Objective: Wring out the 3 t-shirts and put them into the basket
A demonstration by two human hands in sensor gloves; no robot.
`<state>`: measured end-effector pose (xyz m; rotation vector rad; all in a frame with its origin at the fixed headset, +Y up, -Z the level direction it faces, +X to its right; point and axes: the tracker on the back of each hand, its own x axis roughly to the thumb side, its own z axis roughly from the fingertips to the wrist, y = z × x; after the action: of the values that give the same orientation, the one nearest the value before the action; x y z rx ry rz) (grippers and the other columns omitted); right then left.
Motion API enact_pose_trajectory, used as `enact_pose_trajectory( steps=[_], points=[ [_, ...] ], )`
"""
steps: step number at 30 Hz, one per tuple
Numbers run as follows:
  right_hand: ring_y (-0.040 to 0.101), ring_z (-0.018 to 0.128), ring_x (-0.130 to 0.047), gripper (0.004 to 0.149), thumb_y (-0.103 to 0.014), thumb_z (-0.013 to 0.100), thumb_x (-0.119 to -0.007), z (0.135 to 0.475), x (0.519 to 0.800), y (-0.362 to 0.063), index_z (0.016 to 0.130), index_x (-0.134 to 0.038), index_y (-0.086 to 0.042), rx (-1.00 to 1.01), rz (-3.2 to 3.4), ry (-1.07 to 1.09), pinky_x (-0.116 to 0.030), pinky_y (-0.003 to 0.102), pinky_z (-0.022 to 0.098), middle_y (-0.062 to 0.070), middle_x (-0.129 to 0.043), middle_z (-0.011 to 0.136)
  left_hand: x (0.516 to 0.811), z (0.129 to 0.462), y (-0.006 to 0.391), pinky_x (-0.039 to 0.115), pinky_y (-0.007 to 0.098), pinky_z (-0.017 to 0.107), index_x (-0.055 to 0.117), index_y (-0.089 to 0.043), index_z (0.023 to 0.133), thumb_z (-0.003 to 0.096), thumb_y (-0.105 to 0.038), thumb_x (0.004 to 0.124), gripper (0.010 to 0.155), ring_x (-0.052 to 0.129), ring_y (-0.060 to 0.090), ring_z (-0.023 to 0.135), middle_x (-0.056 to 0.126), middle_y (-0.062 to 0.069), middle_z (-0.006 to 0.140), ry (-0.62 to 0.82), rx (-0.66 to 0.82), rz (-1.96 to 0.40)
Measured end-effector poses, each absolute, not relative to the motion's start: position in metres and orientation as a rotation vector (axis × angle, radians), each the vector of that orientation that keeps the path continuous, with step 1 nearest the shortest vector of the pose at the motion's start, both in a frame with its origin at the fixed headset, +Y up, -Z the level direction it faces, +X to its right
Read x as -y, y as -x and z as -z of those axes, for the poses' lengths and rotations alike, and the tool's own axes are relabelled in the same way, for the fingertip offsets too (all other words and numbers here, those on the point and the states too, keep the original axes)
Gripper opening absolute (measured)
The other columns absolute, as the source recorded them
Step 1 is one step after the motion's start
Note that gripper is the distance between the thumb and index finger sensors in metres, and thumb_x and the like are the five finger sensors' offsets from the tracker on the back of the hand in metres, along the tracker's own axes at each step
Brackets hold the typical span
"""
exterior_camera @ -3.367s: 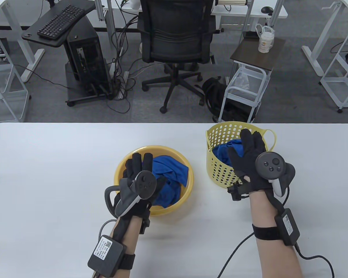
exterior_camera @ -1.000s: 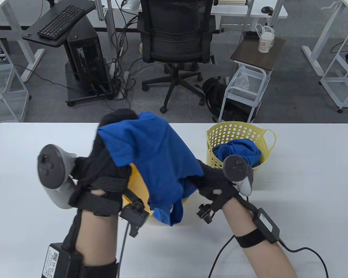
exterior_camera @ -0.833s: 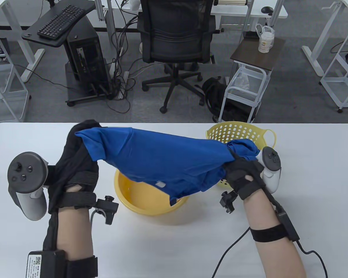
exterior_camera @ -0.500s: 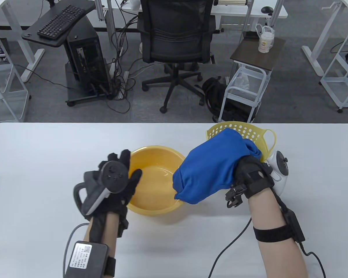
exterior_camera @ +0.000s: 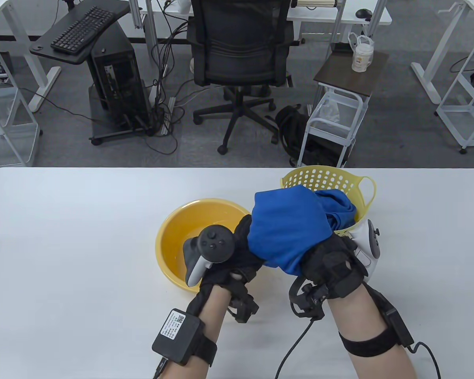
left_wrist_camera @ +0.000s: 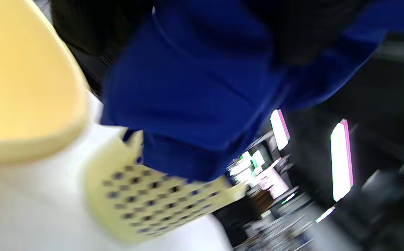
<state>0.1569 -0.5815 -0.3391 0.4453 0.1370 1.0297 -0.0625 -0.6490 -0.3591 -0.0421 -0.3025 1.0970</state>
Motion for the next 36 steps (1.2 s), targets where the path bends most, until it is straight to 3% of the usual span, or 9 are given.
enact_pose_trajectory(
  steps=[6, 10, 13, 15, 17, 18, 21, 24, 36],
  points=[
    [0.065, 0.073, -0.077, 0.051, -0.031, 0.063, -0.073, 0.356, 0.594, -0.166, 0.1, -0.067, 0.003, -0.011, -1.114, -0.415, -0.073, 0.066, 0.05, 0.041, -0.067, 0.098, 0.65, 0.366, 0.087, 0.085, 0.042, 0.064, 0.048, -0.036, 0.112, 0.0663, -0.05, 0.071, 0.053, 0.092, 0.026, 0.091, 0.079, -0.001, 0.112, -0.076, 0.383, -1.546],
    [0.071, 0.077, -0.061, 0.053, -0.035, 0.061, -0.077, 0.372, 0.611, -0.172, 0.097, -0.073, 0.003, 0.1, -1.341, -0.306, -0.061, 0.073, 0.051, 0.046, -0.053, 0.102, 0.64, 0.358, 0.092, 0.085, 0.04, 0.064, 0.046, -0.032, 0.112, 0.0661, -0.048, 0.071, 0.055, 0.092, 0.025, 0.09, 0.079, 0.0, 0.111, -0.096, 0.506, -1.752],
    [0.085, 0.084, -0.03, 0.094, -0.052, 0.06, -0.077, 0.38, 0.625, -0.165, 0.112, -0.023, 0.006, -0.004, -1.381, -0.334, -0.049, 0.091, 0.043, 0.052, -0.017, 0.106, 0.636, 0.353, 0.084, 0.085, 0.039, 0.065, 0.043, -0.033, 0.113, 0.0666, -0.049, 0.069, 0.056, 0.091, 0.023, 0.092, 0.077, -0.002, 0.112, -0.024, 0.617, -1.818],
    [0.086, 0.08, -0.05, 0.102, -0.06, 0.062, -0.072, 0.386, 0.639, -0.153, 0.111, -0.01, 0.004, -0.258, -1.23, -0.443, -0.065, 0.085, 0.044, 0.055, -0.013, 0.104, 0.635, 0.349, 0.073, 0.082, 0.041, 0.068, 0.041, -0.034, 0.114, 0.0665, -0.049, 0.068, 0.056, 0.087, 0.023, 0.095, 0.074, -0.004, 0.115, 0.063, 0.68, -1.869],
    [0.071, 0.066, -0.082, 0.101, -0.06, 0.065, -0.07, 0.389, 0.646, -0.142, 0.111, -0.007, 0.004, -0.442, -1.008, -0.547, -0.084, 0.063, 0.04, 0.057, -0.029, 0.104, 0.635, 0.346, 0.069, 0.071, 0.046, 0.076, 0.041, -0.035, 0.114, 0.0669, -0.051, 0.066, 0.056, 0.072, 0.024, 0.107, 0.07, -0.01, 0.118, 0.089, 0.702, -1.814],
    [0.075, 0.068, -0.074, 0.098, -0.057, 0.067, -0.07, 0.389, 0.646, -0.141, 0.112, -0.006, 0.001, -0.502, -0.919, -0.596, -0.081, 0.063, 0.041, 0.055, -0.032, 0.106, 0.633, 0.344, 0.069, 0.07, 0.042, 0.078, 0.04, -0.036, 0.115, 0.0673, -0.052, 0.065, 0.056, 0.063, 0.025, 0.111, 0.067, -0.011, 0.12, 0.07, 0.722, -1.766],
    [0.051, 0.049, -0.095, 0.08, -0.052, 0.067, -0.07, 0.39, 0.644, -0.141, 0.115, -0.034, 0.001, -0.344, -1.004, -0.573, -0.09, 0.041, 0.029, 0.049, -0.055, 0.102, 0.621, 0.333, 0.078, 0.047, 0.051, 0.085, 0.046, -0.037, 0.113, 0.065, -0.054, 0.066, 0.055, 0.042, 0.028, 0.117, 0.064, -0.008, 0.122, -0.112, 0.614, -1.536],
    [0.046, 0.04, -0.098, 0.06, -0.036, 0.066, -0.076, 0.385, 0.63, -0.145, 0.111, -0.054, -0.002, -0.342, -0.885, -0.577, -0.09, 0.037, 0.021, 0.041, -0.075, 0.092, 0.615, 0.328, 0.087, 0.042, 0.059, 0.082, 0.046, -0.042, 0.114, 0.0647, -0.063, 0.06, 0.056, 0.035, 0.036, 0.116, 0.05, 0.001, 0.129, -0.226, 0.563, -1.251],
    [0.041, 0.03, -0.096, 0.048, -0.027, 0.061, -0.078, 0.38, 0.608, -0.209, 0.103, -0.066, -0.006, 0.22, -1.073, -0.287, -0.086, 0.032, 0.014, 0.036, -0.082, 0.081, 0.646, 0.353, 0.097, 0.066, 0.06, 0.076, 0.019, -0.036, 0.121, 0.0583, -0.07, 0.078, 0.093, 0.067, 0.045, 0.109, 0.052, 0.011, 0.131, 0.262, 0.68, -1.353]
  ],
)
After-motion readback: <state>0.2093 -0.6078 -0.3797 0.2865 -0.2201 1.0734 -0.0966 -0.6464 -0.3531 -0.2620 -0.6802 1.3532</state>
